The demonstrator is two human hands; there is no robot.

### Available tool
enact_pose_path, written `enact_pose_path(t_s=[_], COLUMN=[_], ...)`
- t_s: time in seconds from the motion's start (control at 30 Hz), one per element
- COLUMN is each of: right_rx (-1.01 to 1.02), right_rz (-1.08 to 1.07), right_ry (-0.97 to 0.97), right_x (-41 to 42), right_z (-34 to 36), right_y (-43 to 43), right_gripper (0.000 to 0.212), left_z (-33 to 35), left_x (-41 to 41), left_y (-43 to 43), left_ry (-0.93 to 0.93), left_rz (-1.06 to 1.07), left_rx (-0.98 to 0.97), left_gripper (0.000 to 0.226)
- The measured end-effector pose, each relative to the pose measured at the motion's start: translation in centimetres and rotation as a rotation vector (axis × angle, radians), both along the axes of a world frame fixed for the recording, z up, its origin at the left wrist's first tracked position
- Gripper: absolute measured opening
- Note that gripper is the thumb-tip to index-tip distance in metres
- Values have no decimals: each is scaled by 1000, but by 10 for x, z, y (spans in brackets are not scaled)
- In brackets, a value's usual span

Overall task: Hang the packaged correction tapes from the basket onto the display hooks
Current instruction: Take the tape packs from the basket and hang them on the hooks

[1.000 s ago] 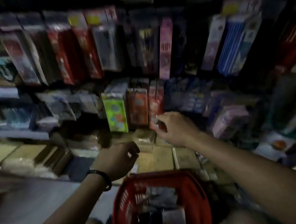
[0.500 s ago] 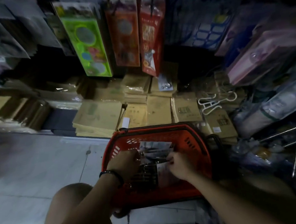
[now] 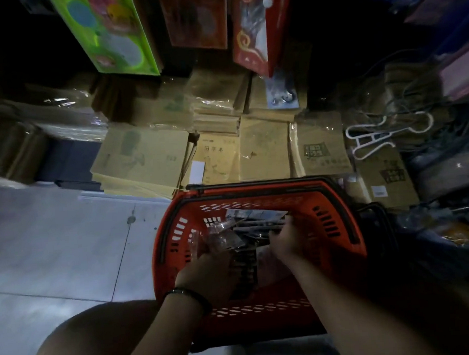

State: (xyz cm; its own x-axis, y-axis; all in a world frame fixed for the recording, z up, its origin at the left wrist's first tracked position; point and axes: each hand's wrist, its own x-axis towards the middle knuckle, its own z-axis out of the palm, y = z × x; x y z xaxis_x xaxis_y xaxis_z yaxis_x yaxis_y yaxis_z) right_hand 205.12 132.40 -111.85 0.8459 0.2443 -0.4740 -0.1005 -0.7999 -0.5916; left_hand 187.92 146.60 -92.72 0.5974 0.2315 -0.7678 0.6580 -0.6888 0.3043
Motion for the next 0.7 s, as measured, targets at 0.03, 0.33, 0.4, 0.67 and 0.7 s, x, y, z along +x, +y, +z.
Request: enact_pose_path(t_s=[0.03,0.33,0.4,0.67,0.7], right_rx=[-9,277,278,428,459], right_rz=[-26,14,98,252,265], right_ry=[-4,-126,-153,-527,-536], right_x=[3,4,-4,-62,-70], right_z=[-4,16,36,127,132], right_y=[0,-10,-15,-27,-26], right_gripper=[63,27,25,27,26], left_z=[2,2,2,18,9], left_x=[2,6,10,22,19], left_y=[-1,6,8,-1,-2], left_ry=[-12,-50,-78,-347,-411], left_rz=[13,116,200,714,777], left_rx=[-41,-67,-122,-395,-381], left_gripper=[65,52,45,41,37])
